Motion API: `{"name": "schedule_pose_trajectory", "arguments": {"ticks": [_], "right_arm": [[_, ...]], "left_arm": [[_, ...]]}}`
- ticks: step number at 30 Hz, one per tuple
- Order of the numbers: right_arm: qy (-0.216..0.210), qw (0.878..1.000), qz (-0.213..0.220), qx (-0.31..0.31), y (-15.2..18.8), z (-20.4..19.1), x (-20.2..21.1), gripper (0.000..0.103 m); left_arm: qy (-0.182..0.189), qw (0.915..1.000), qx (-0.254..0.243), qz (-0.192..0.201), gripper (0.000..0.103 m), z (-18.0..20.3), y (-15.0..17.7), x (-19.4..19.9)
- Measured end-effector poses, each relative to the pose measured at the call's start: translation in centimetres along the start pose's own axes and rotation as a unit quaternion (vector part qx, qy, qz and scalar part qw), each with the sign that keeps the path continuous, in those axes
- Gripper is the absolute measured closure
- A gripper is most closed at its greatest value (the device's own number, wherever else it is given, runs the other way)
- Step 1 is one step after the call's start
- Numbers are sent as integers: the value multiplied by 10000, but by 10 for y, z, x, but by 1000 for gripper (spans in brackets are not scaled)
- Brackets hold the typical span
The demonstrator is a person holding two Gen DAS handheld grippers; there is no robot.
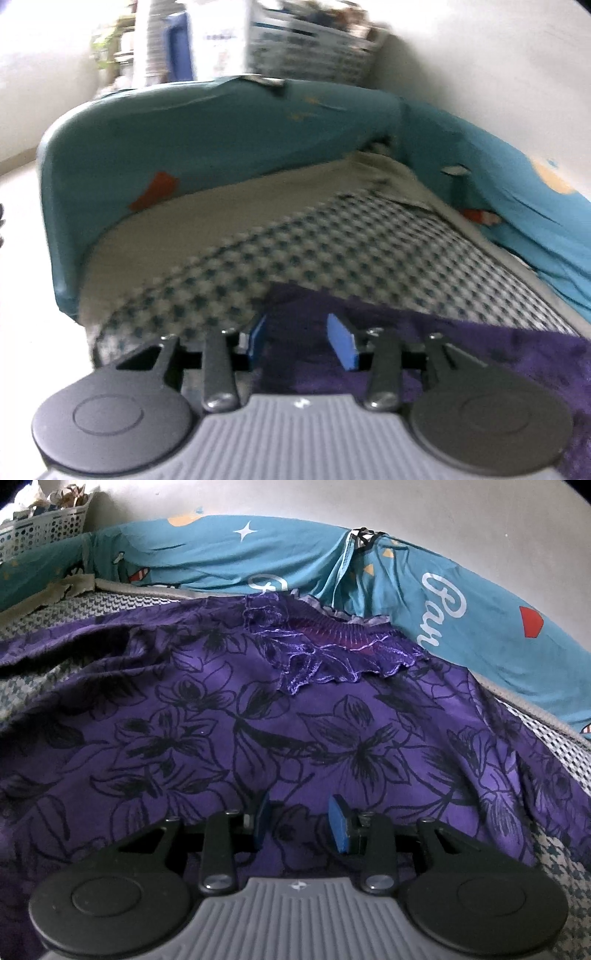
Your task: Fold clothes
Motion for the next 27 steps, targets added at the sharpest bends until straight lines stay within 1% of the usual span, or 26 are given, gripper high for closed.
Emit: {"name": "schedule_pose_trajectory", "arguments": {"ticks": [4,8,12,15,17,20,25,27], "right_arm": [[-328,9993,70,-133,-2,-6,5,68],[-754,9969,195,-103,-6,-25,15,68],[-1179,9925,321,-7,-10,-48,28,68],[-1543,9873,368,21,-11,-65,37,68],[-1765,9835,391,106,-11,-77,43,68],[-2092,9763,451,320,-11,-98,54,68],[-2718,9585,532,683,-6,-138,78,68],[-2929,9508,538,859,-1,-154,86,68]], "left_arm": [[447,9982,-397,-65,60,36,13,1],[918,9926,-791,-102,54,72,26,6],[1399,9830,-1182,-146,50,109,40,11],[1733,9722,-1559,-222,48,139,55,15],[1805,9651,-1882,-239,47,158,66,17],[1797,9552,-2336,-275,45,182,82,15],[1694,9403,-2923,-422,44,205,106,6],[1685,9372,-3017,-466,44,208,110,3]]}}
Point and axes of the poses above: each gripper's, at about its wrist camera, not at the fingertips, and x roughly against the way its jaws point, z to its right, y to its underside, the point moved 10 cm from there along -x, roughly the way its jaws point, and after that the axes turned 2 degrees about -z, right-handed, at the moved point
